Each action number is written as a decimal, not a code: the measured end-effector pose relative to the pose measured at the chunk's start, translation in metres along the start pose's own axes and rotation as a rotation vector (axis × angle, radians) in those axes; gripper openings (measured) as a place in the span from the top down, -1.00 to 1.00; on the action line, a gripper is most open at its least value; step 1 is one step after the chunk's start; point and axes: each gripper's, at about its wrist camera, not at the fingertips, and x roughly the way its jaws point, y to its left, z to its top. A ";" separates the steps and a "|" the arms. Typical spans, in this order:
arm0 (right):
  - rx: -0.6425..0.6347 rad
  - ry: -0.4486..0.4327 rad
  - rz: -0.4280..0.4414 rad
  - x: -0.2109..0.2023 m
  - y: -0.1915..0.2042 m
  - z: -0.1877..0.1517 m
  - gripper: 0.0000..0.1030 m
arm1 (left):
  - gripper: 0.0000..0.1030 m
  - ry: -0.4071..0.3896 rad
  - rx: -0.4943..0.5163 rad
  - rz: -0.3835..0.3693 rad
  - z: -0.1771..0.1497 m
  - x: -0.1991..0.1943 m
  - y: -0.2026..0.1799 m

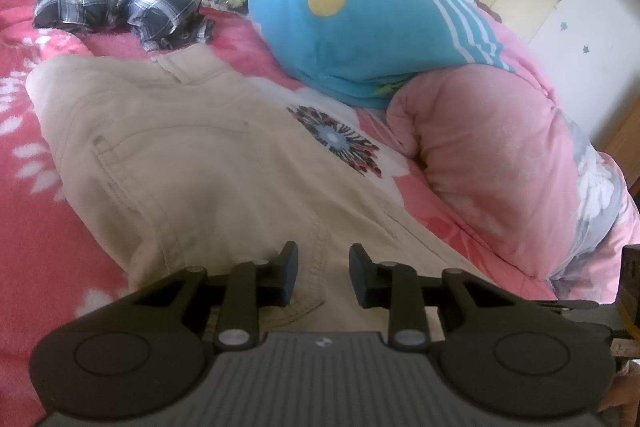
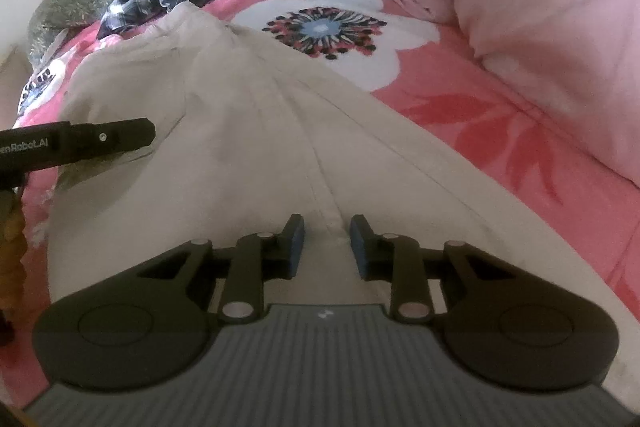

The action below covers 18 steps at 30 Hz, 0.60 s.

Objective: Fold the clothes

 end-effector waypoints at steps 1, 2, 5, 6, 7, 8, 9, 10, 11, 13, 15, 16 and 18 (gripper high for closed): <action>0.005 0.000 0.002 0.000 0.000 0.000 0.51 | 0.45 0.001 -0.004 -0.001 0.000 0.000 0.000; 0.008 0.001 0.003 0.000 0.001 0.000 0.58 | 0.45 0.002 -0.007 -0.003 0.001 0.000 0.001; -0.021 -0.002 -0.023 -0.003 0.009 0.000 0.94 | 0.45 0.004 -0.014 -0.004 0.001 0.000 0.001; -0.037 -0.011 -0.045 -0.005 0.013 0.001 0.96 | 0.45 0.004 -0.015 -0.005 0.001 0.000 0.001; -0.051 -0.028 -0.075 -0.008 0.017 0.002 0.97 | 0.46 0.004 -0.017 -0.006 0.000 0.000 0.001; -0.063 -0.047 -0.108 -0.012 0.021 0.003 0.98 | 0.46 0.004 -0.019 -0.008 0.001 0.000 0.001; -0.076 -0.067 -0.142 -0.016 0.025 0.005 0.98 | 0.46 0.005 -0.022 -0.009 0.001 0.000 0.002; -0.089 -0.086 -0.175 -0.019 0.027 0.007 0.98 | 0.46 0.005 -0.024 -0.010 0.001 -0.001 0.002; -0.101 -0.103 -0.207 -0.022 0.029 0.009 0.98 | 0.46 0.005 -0.025 -0.011 0.001 -0.001 0.002; -0.124 -0.132 -0.265 -0.027 0.030 0.015 0.99 | 0.45 0.004 -0.026 -0.015 0.001 -0.002 0.002; -0.149 -0.146 -0.301 -0.028 0.030 0.024 0.99 | 0.45 0.003 -0.025 -0.020 0.001 -0.003 0.002; -0.163 -0.154 -0.318 -0.027 0.031 0.028 0.99 | 0.45 0.002 -0.026 -0.022 0.001 -0.004 0.002; -0.190 -0.170 -0.350 -0.026 0.034 0.037 0.99 | 0.45 0.000 -0.026 -0.026 0.001 -0.004 0.002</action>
